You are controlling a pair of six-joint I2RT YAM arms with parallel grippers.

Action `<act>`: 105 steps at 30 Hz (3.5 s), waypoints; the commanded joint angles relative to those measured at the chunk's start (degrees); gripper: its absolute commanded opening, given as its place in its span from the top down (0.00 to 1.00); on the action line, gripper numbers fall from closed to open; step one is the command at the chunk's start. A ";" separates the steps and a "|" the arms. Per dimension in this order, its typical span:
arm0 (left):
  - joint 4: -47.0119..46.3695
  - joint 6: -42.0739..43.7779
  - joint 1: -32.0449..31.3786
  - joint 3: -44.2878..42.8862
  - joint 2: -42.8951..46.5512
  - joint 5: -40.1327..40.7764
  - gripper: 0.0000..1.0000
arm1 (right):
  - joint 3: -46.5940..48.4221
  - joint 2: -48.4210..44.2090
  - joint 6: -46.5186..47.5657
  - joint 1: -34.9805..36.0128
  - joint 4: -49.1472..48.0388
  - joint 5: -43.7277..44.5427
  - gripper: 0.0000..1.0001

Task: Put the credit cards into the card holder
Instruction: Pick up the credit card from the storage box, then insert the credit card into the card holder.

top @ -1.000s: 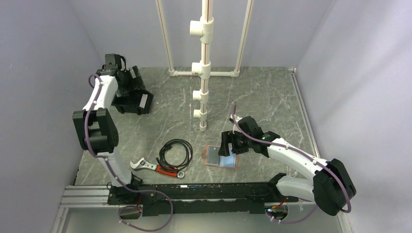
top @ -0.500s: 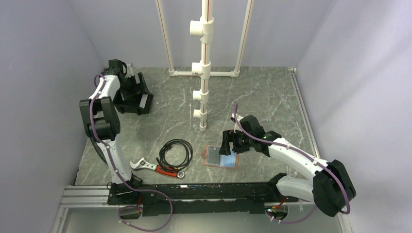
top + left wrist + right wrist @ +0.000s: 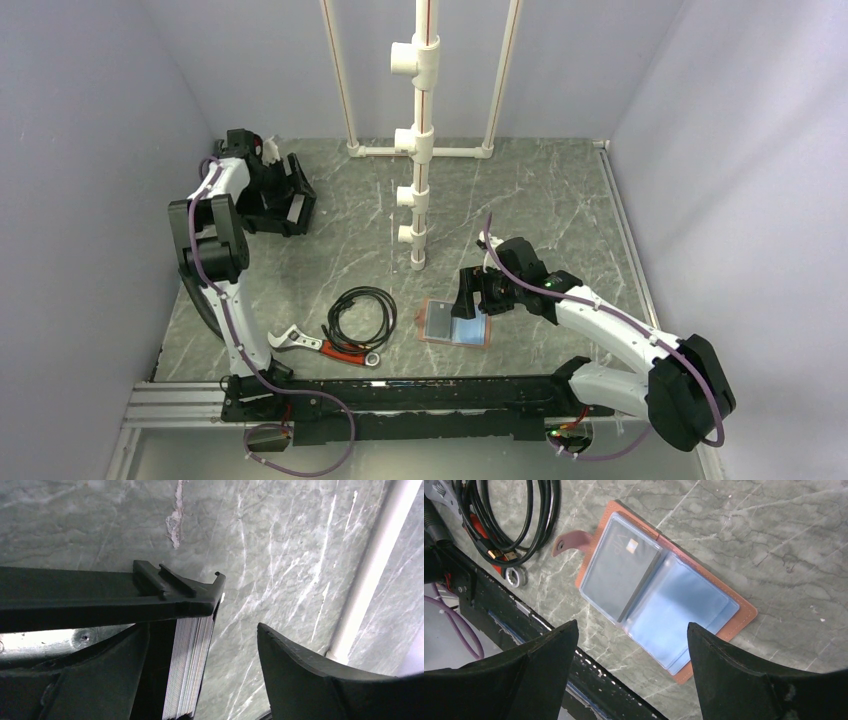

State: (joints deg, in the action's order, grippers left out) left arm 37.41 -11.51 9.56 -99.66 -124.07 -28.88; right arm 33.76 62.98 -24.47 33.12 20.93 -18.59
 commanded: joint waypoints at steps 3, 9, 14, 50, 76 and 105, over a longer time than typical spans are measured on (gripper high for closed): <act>-2.02 -0.86 0.43 1.56 4.78 -5.10 0.22 | -0.14 -0.99 -0.23 -0.23 -2.31 -0.67 0.18; -2.08 -1.46 0.95 1.96 5.27 -5.54 0.37 | -0.20 -1.08 -0.40 -0.23 -2.16 -0.48 0.18; -2.65 -1.75 1.24 2.73 6.40 -5.68 0.43 | -0.19 -1.11 -0.49 -0.22 -2.12 -0.49 0.18; 13.63 5.07 -0.67 -12.82 14.45 26.01 0.98 | 7.47 3.48 -2.48 -3.89 1.76 7.27 0.18; -63.34 -52.63 -27.20 1.13 -2.89 -35.28 1.00 | 22.15 30.82 -35.33 -23.02 -53.60 -32.97 0.25; -76.81 -61.53 -31.60 10.96 -1.70 -37.23 1.00 | 19.36 35.03 -46.30 -22.69 -64.93 -31.44 1.00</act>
State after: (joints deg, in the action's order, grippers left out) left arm -45.54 -79.37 -21.26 -88.97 -128.33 -65.19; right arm 54.33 99.55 -66.17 10.33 -35.59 -50.24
